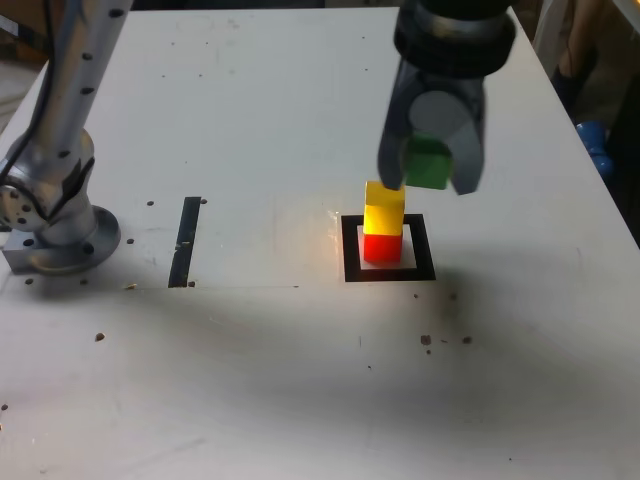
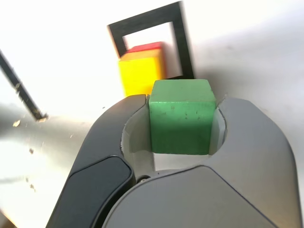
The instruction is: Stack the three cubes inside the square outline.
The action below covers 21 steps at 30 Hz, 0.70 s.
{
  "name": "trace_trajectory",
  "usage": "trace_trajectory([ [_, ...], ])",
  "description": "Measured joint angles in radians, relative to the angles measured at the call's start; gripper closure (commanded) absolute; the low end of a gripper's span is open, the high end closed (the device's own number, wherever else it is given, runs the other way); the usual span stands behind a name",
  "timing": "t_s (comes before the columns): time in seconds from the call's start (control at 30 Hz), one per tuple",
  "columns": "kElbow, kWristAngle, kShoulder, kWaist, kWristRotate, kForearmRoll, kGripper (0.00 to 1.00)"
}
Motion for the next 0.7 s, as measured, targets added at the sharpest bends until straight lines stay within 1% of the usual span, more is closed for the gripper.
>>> trace_trajectory([
  [0.07, 0.035, -0.019, -0.006, 0.012, -0.026, -0.003, 0.64],
  [0.1, 0.045, -0.022, -0.009, 0.016, -0.033, -0.003, 0.64],
  [0.27, 0.069, -0.023, -0.027, 0.035, -0.041, -0.007, 0.64],
  [0.7, 0.122, -0.023, -0.027, 0.041, -0.041, -0.024, 0.64],
])
